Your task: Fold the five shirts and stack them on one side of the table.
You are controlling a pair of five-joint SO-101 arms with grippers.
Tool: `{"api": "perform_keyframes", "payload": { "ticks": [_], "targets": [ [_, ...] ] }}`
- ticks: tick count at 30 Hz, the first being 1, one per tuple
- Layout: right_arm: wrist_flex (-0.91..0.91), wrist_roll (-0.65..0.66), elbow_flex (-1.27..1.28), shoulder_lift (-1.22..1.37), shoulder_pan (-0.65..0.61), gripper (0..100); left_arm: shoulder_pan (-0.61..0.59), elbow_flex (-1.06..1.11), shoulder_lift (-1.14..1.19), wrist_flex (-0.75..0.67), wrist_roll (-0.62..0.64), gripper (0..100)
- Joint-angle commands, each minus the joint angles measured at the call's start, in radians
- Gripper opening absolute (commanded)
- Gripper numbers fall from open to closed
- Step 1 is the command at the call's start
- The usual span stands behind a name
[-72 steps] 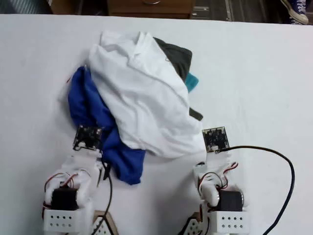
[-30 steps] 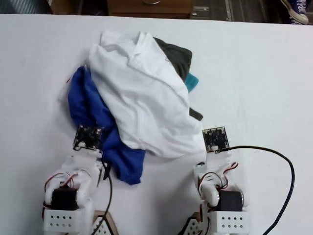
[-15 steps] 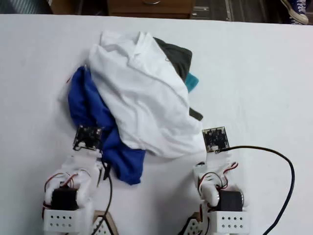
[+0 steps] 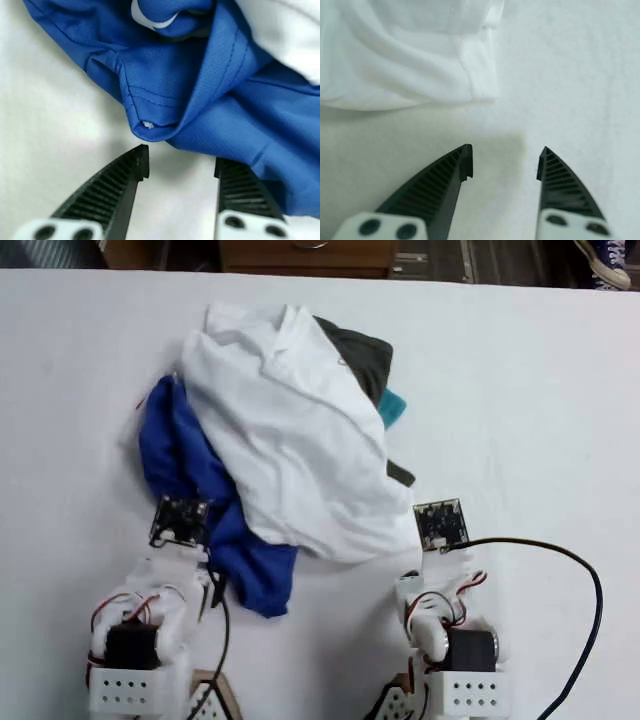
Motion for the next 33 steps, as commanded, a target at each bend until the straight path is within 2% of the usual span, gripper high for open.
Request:
{"api": "perform_keyframes", "payload": {
  "ticks": [1,23,26,31,33],
  "targets": [
    [-0.012,-0.003,0.008,-0.01,-0.01,22.0,0.008,0.022,-0.011,0.005,0.006,24],
    [-0.031,-0.011,0.008,-0.012,-0.012,22.3,0.008,0.022,-0.011,0.005,0.006,24],
    [-0.156,0.02,0.008,-0.012,0.002,22.3,0.008,0.022,-0.011,0.005,0.006,24],
    [-0.412,0.192,0.006,-0.012,0.099,22.3,0.008,0.022,-0.011,0.005,0.006,24],
    [-0.467,0.218,-0.011,-0.012,0.134,22.3,0.008,0.022,-0.011,0.005,0.006,24]
  ]
}}
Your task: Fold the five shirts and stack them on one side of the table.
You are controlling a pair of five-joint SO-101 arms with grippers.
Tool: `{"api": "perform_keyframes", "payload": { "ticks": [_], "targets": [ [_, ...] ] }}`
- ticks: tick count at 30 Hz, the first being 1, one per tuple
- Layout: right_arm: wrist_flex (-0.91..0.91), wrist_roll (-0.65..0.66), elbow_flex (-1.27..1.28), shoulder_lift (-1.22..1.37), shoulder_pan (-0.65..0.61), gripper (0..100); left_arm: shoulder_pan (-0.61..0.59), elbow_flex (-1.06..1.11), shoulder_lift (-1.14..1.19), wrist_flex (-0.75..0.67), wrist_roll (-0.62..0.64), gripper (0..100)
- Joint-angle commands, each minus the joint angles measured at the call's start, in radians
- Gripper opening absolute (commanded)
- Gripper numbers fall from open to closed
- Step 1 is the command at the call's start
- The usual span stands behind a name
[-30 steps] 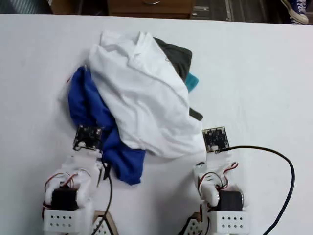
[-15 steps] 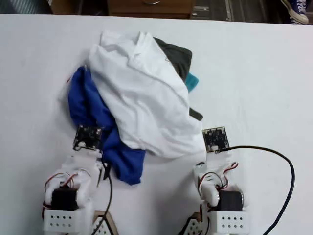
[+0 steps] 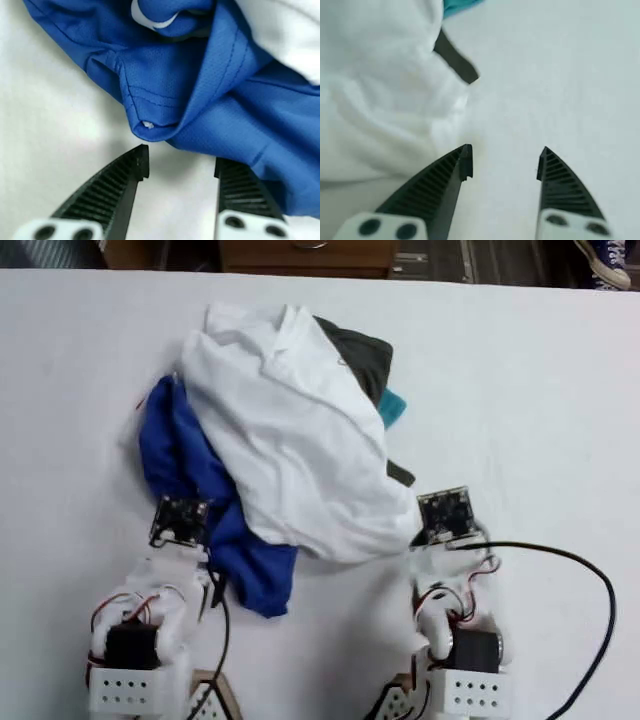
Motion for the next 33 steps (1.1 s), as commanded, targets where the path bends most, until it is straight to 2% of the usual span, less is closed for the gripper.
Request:
{"api": "perform_keyframes", "payload": {
  "ticks": [1,5,8,12,18,21,25,28,33],
  "targets": [
    [-0.108,0.044,-0.025,-0.012,0.062,22.3,0.008,0.022,-0.011,0.005,0.006,24],
    [-0.11,0.054,-0.123,-0.012,0.09,22.2,0.008,0.022,-0.011,0.005,0.006,24],
    [0.053,0.054,-0.278,-0.002,0.101,22.2,0.008,0.022,-0.011,0.005,0.006,24],
    [0.254,0.107,-0.508,0.018,0.041,22.0,0.008,0.022,-0.011,0.005,0.006,24],
    [0.463,0.155,-0.85,0.394,0.039,22.1,0.123,0.022,-0.015,0.006,0.006,24],
    [0.585,0.155,-1.046,0.673,0.039,22.1,0.206,0.022,-0.015,-0.002,0.012,24],
    [0.72,0.153,-1.255,0.957,0.039,22.1,0.376,0.022,-0.015,0.006,0.012,24],
    [0.769,0.153,-1.306,1.055,0.039,22.1,0.529,0.022,-0.015,0.006,0.012,24],
    [0.766,0.153,-1.284,1.079,0.038,22.2,0.756,0.022,-0.015,0.006,0.012,24]
  ]
}}
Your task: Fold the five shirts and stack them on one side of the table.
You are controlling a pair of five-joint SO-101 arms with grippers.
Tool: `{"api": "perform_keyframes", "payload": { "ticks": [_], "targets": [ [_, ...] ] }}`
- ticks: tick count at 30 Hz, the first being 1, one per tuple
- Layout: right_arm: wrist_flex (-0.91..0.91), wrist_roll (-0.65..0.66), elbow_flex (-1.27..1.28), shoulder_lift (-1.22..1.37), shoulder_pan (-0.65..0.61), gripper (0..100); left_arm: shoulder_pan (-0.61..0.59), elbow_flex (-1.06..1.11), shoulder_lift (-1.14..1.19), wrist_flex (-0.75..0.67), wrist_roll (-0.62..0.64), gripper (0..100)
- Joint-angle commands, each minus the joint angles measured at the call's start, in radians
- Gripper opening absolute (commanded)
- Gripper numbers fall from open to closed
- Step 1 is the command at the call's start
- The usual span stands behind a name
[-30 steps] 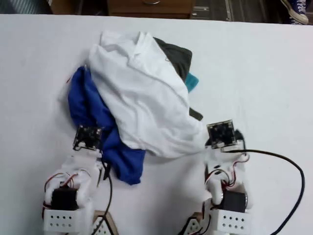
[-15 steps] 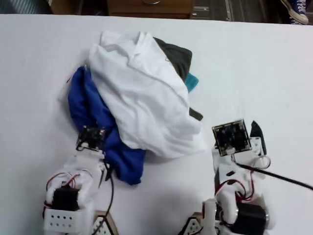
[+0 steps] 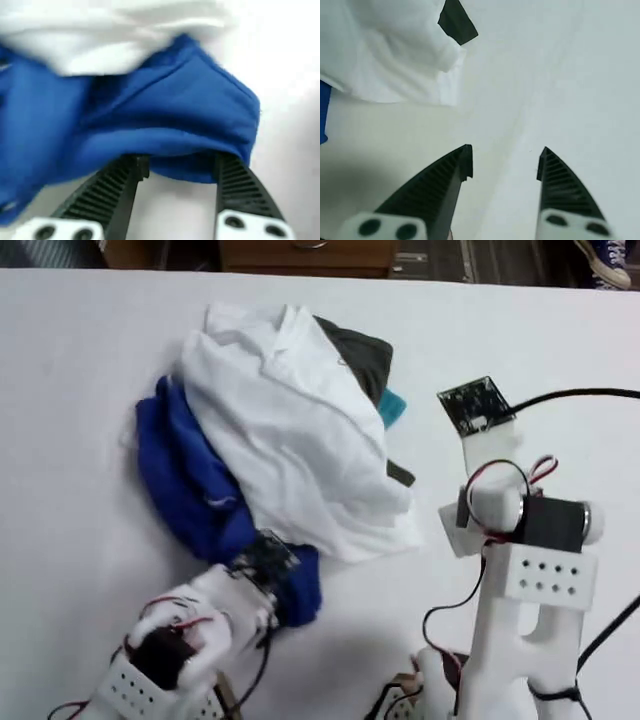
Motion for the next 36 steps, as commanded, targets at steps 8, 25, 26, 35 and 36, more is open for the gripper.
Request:
{"api": "perform_keyframes", "payload": {
  "ticks": [8,25,26,35,36],
  "targets": [
    [0.01,0.002,0.055,0.016,-0.008,22.2,0.345,0.022,-0.015,0.006,0.005,24],
    [0.015,-0.003,0.066,0.016,-0.007,22.1,-0.41,0.01,-0.015,-0.325,-0.003,24],
    [0.015,-0.003,0.066,0.016,-0.007,22.1,-0.48,-0.001,-0.015,-0.359,-0.003,24],
    [0.013,-0.003,0.066,0.016,-0.007,22.1,-0.723,-0.176,-0.009,-0.678,-0.172,24],
    [0.013,-0.003,0.066,0.016,-0.007,22.2,-0.703,-0.176,-0.008,-0.7,-0.181,24]
  ]
}}
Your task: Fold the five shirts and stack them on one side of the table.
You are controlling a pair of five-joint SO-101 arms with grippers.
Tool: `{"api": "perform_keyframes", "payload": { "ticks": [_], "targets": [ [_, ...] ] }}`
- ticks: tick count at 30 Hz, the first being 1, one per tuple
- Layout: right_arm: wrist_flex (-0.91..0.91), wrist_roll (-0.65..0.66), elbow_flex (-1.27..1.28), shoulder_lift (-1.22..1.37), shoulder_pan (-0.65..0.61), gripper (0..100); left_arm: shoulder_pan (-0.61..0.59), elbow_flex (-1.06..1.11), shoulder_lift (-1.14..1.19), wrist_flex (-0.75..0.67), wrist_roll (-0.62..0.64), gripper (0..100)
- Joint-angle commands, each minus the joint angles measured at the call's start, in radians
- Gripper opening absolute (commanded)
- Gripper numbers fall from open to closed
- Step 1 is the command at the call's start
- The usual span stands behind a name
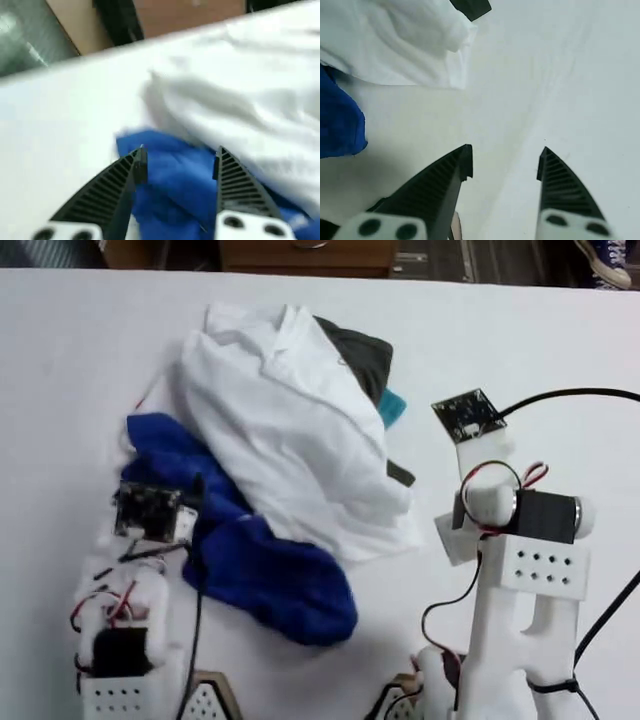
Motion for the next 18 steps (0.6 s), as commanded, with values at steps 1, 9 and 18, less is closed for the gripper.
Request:
{"api": "perform_keyframes", "payload": {
  "ticks": [1,9,18],
  "targets": [
    [0.002,-0.003,-0.003,0.008,-0.007,22.2,0.037,-0.061,0.0,-0.101,-0.051,24],
    [-0.001,0.0,-0.003,0.012,-0.008,22.2,0.12,-0.369,0.491,-0.097,-0.041,24],
    [0.005,-0.003,-0.003,0.007,-0.008,22.2,0.12,-1.242,1.468,0.264,0.107,24]
  ]
}}
